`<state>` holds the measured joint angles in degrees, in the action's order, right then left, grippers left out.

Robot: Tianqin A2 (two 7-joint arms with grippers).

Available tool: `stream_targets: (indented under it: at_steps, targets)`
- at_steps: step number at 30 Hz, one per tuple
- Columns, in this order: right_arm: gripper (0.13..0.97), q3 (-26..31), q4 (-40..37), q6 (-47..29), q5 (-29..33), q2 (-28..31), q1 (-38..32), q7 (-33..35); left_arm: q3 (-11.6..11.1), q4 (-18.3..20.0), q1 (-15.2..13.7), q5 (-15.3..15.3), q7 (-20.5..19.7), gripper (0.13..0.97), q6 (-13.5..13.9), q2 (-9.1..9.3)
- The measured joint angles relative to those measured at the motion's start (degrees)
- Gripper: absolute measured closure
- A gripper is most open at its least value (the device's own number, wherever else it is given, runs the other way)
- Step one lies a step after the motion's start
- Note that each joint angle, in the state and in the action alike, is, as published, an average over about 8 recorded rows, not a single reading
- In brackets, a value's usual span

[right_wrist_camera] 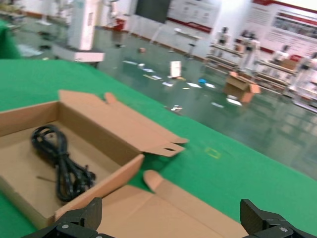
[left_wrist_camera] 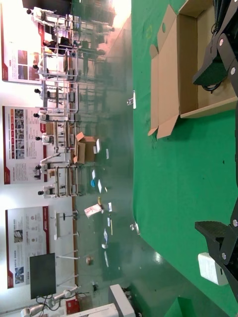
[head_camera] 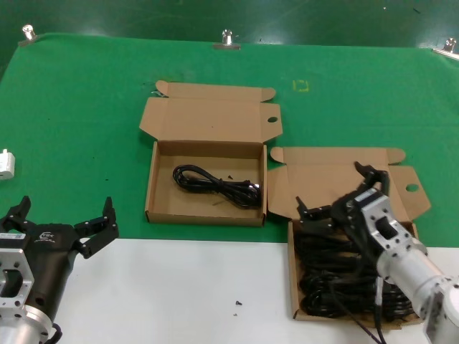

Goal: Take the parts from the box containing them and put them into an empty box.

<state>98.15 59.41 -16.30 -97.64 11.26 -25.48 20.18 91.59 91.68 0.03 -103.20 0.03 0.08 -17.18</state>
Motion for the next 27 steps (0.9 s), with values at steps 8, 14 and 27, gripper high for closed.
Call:
stream_targets:
  at_steps: [8,14,27]
  targets:
    - [0.129,-1.95,9.75,4.9,-1.66,1.79,7.71,-6.09,0.03,0.0,-0.01,0.02,-0.01,0.132,-0.02,0.0]
    - [0.129,-3.43,17.12,8.65,-2.91,3.14,13.54,-10.72,0.05,0.0,-0.01,0.04,-0.01,0.132,-0.04,0.0]
    - [0.129,-5.81,28.97,14.63,-4.93,5.32,22.88,-18.13,0.08,-0.01,-0.02,0.06,-0.03,0.132,-0.07,-0.01]
